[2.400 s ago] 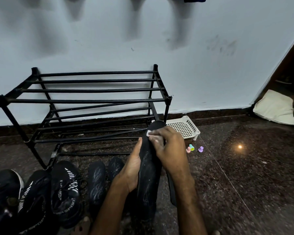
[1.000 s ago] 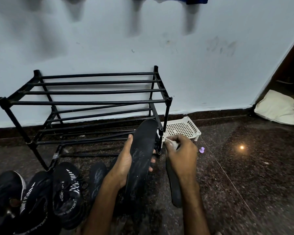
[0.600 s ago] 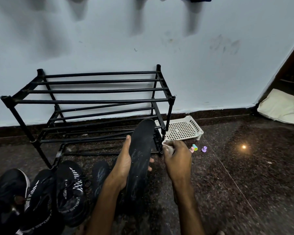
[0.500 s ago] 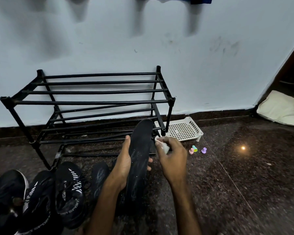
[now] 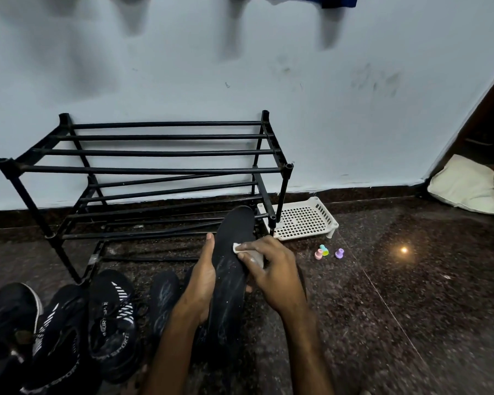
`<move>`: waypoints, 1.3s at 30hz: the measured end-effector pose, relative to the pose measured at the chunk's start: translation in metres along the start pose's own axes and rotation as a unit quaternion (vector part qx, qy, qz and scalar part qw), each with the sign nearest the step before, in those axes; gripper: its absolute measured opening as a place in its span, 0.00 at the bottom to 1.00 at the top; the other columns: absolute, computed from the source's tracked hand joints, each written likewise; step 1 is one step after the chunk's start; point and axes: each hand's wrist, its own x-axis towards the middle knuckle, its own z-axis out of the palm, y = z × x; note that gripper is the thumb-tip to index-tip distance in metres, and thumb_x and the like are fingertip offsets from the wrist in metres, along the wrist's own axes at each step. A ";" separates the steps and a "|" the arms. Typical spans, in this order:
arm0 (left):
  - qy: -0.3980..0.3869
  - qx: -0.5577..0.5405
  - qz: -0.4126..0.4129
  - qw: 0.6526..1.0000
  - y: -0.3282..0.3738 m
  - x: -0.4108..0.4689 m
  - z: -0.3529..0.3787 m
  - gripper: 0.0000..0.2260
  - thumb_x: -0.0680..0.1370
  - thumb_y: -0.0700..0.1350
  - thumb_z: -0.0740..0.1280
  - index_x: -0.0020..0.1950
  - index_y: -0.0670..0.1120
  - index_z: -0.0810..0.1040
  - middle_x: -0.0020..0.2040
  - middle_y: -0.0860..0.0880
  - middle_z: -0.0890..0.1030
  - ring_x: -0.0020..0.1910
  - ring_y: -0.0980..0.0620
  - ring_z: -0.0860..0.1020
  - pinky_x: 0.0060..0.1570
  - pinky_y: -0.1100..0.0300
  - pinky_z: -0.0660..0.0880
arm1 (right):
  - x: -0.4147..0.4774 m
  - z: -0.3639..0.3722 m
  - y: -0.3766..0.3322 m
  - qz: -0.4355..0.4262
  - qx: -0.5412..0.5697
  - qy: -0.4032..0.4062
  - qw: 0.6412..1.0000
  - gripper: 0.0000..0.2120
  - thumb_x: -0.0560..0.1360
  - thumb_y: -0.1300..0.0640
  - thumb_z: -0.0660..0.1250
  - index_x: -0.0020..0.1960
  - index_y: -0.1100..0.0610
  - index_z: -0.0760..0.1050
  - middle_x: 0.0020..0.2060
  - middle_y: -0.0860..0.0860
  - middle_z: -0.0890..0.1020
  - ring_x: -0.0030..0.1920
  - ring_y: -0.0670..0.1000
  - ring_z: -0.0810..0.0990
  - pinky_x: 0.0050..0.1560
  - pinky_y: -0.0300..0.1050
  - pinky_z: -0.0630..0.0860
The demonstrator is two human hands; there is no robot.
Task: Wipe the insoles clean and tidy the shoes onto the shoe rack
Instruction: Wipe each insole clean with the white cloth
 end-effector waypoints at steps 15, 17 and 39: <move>-0.004 0.027 -0.058 0.998 -0.002 -0.005 0.000 0.36 0.79 0.66 0.52 0.57 0.34 0.80 0.39 0.32 0.80 0.28 0.40 0.80 0.26 0.55 0.78 | 0.012 -0.030 0.010 0.079 -0.060 -0.052 0.994 0.06 0.75 0.55 0.72 0.51 0.50 0.84 0.48 0.44 0.80 0.47 0.39 0.78 0.50 0.30 0.74; -0.002 0.038 -0.064 0.997 -0.003 -0.005 0.005 0.35 0.80 0.65 0.53 0.60 0.32 0.78 0.39 0.32 0.80 0.27 0.41 0.80 0.24 0.55 0.78 | 0.015 -0.029 0.007 0.072 -0.072 0.028 0.994 0.07 0.75 0.58 0.71 0.53 0.53 0.84 0.49 0.45 0.80 0.48 0.39 0.78 0.51 0.23 0.70; -0.030 0.024 -0.056 0.998 -0.013 0.004 0.005 0.36 0.79 0.66 0.54 0.63 0.34 0.77 0.42 0.33 0.80 0.35 0.40 0.81 0.30 0.52 0.78 | 0.018 -0.034 -0.002 0.080 -0.038 -0.001 0.996 0.06 0.73 0.59 0.74 0.50 0.54 0.85 0.48 0.48 0.79 0.49 0.42 0.78 0.49 0.20 0.67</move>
